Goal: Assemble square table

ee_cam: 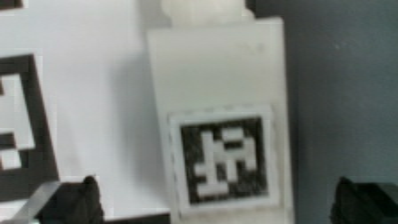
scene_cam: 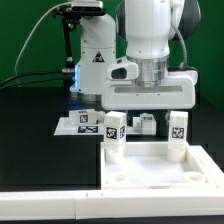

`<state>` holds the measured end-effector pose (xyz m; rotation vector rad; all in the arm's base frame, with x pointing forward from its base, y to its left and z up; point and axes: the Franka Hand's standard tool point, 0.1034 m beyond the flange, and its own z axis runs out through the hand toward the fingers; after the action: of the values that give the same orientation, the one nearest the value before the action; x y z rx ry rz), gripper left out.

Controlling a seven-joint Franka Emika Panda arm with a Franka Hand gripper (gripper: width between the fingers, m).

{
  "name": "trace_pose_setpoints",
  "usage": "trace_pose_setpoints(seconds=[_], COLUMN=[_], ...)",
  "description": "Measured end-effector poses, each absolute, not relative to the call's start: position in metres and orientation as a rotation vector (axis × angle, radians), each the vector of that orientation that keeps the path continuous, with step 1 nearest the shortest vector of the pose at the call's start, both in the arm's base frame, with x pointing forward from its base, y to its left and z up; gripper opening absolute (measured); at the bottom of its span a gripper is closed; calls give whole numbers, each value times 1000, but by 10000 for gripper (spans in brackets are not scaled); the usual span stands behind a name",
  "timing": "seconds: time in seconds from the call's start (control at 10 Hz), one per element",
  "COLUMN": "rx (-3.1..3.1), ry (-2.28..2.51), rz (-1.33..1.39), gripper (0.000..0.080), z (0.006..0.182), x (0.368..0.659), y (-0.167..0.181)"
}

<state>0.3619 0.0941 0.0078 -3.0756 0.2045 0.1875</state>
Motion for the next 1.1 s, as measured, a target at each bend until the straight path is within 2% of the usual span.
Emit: trace_pose_setpoints(seconds=[0.2,0.4,0.5,0.6,0.7,0.9,1.0,1.1], rx=[-3076,-3076,-3075,-3065,-3050,-3037,-3038,-3036], ry=[198,197,198,166,170,150,155,177], rz=[183,184,185,267,289,289,250,239], gripper=[649,386,284,284,284,284,284,284], z=[7,7,8,18,37,68,80,83], x=[361,361,361,366,383,398,400,398], y=[96,96,96,89,74,44,32,27])
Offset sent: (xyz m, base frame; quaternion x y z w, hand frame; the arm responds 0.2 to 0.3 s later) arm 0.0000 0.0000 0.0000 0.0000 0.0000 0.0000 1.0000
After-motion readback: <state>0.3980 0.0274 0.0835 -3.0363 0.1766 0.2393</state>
